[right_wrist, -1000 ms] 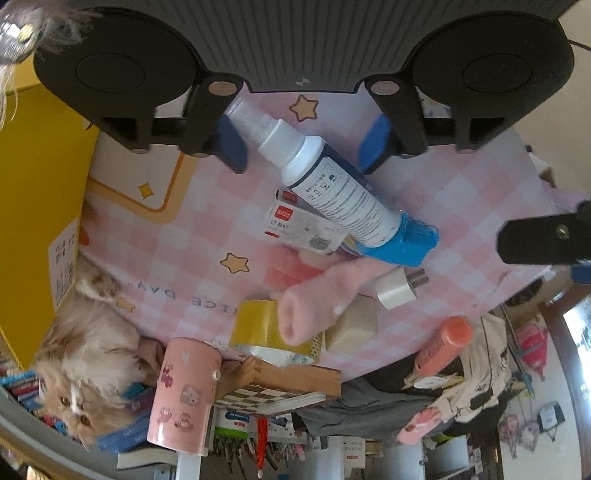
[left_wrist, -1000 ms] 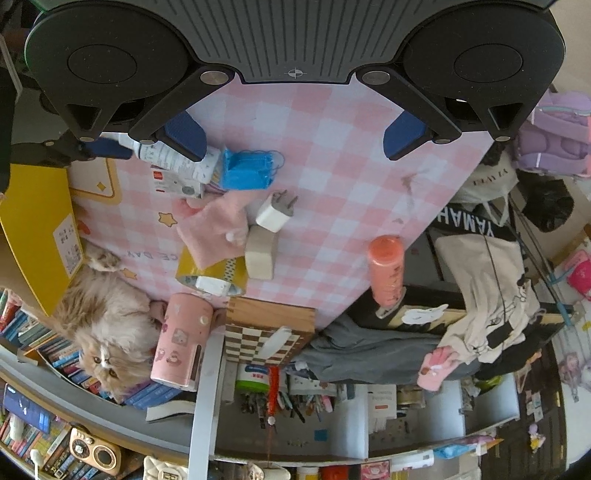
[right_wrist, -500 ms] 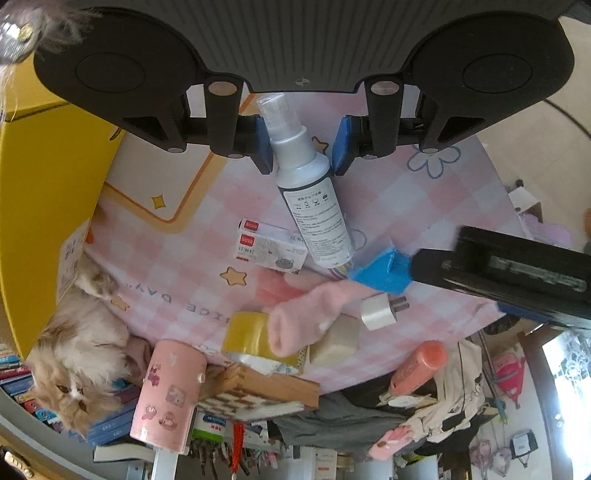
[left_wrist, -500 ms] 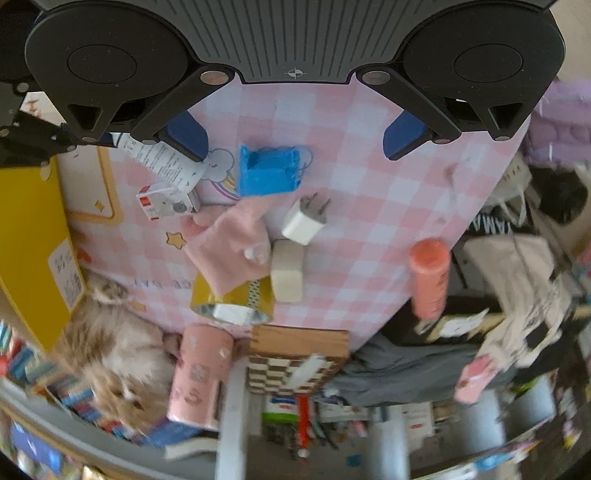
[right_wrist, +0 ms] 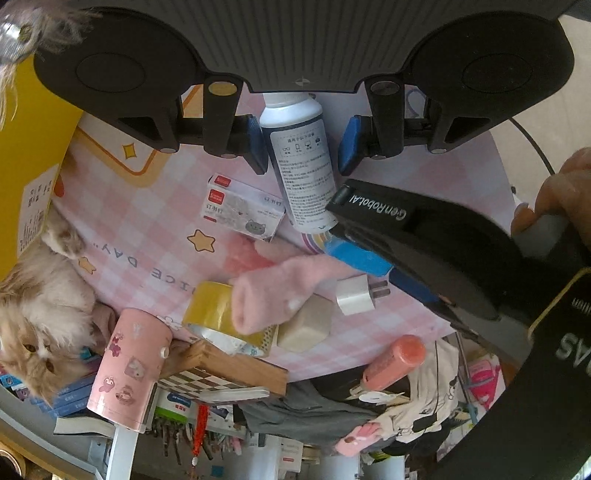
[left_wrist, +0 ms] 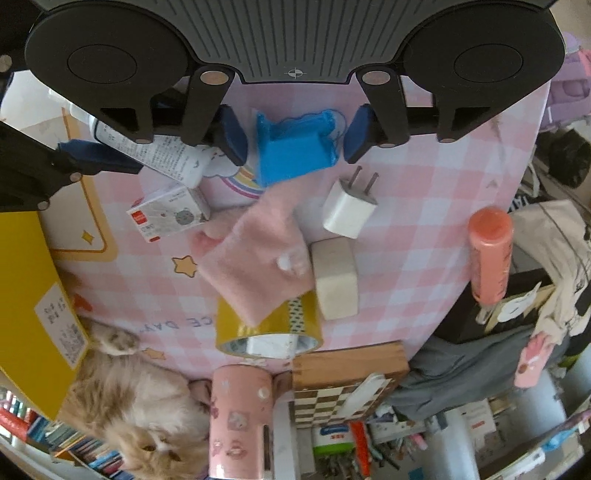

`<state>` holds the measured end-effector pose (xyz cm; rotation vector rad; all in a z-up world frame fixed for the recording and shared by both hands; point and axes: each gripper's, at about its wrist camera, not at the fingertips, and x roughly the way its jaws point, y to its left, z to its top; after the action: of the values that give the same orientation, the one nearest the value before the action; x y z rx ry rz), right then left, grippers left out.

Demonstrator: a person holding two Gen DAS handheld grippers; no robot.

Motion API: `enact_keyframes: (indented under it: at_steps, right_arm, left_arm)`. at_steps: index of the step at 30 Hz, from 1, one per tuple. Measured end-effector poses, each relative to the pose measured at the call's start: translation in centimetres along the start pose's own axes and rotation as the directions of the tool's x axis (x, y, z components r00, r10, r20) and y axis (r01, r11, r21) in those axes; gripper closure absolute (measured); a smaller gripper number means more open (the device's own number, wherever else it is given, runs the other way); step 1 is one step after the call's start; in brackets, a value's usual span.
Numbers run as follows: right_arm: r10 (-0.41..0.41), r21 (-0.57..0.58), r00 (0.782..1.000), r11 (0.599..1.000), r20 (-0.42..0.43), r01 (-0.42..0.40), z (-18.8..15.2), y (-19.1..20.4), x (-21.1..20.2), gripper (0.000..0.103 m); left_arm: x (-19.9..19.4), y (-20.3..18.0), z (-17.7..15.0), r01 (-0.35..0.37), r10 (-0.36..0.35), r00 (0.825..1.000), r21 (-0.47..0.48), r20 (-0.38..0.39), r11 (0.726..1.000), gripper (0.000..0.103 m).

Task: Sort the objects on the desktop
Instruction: 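Reach both tools toward the blue block and white spray bottle, then grasp the blue block with left gripper while right gripper grasps the white spray bottle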

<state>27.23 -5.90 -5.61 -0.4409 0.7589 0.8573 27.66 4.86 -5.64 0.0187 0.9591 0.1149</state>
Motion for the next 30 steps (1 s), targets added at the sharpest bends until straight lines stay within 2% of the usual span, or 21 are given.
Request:
enact_keyframes:
  at_steps: [1, 4, 8, 13, 16, 20, 25, 30]
  right_arm:
    - [-0.003, 0.003, 1.000, 1.000, 0.002, 0.003, 0.0, 0.0, 0.0, 0.064]
    - [-0.016, 0.011, 1.000, 1.000, 0.004, 0.016, -0.1, 0.2, 0.0, 0.064]
    - [-0.017, 0.069, 1.000, 0.997, -0.013, 0.017, 0.1, 0.0, 0.0, 0.064]
    - [-0.035, 0.148, 0.998, 0.988, -0.061, 0.044, 0.6, 0.0, 0.0, 0.070]
    - [-0.051, 0.175, 0.997, 0.983, -0.058, 0.060, 0.7, 0.4, -0.9, 0.073]
    - [-0.091, 0.213, 0.996, 0.973, -0.025, 0.094, 0.8, 0.8, -2.8, 0.073]
    - [-0.147, 0.306, 0.989, 0.942, 0.000, 0.140, 0.9, 1.1, -5.3, 0.073]
    - [-0.182, 0.357, 0.983, 0.920, 0.015, 0.165, 0.8, 2.2, -7.9, 0.073]
  left_arm:
    - [0.0, 0.0, -0.1, 0.012, -0.012, 1.000, -0.002, 0.003, 1.000, 0.057]
    - [-0.2, 0.2, -0.2, 0.016, -0.016, 1.000, -0.011, 0.003, 1.000, 0.062]
    - [-1.9, 1.6, -0.8, 0.053, -0.051, 0.998, -0.066, 0.023, 0.996, 0.063]
    - [-5.2, 3.6, -1.3, 0.116, -0.108, 0.991, -0.106, 0.079, 0.988, 0.063]
    - [-6.9, 4.6, -1.8, 0.144, -0.131, 0.985, -0.126, 0.108, 0.981, 0.063]
    - [-8.8, 5.4, -2.2, 0.191, -0.169, 0.973, -0.135, 0.159, 0.972, 0.063]
    - [-11.0, 6.0, -3.1, 0.235, -0.208, 0.954, -0.109, 0.216, 0.966, 0.063]
    - [-12.3, 6.9, -4.1, 0.283, -0.253, 0.938, -0.103, 0.236, 0.954, 0.063]
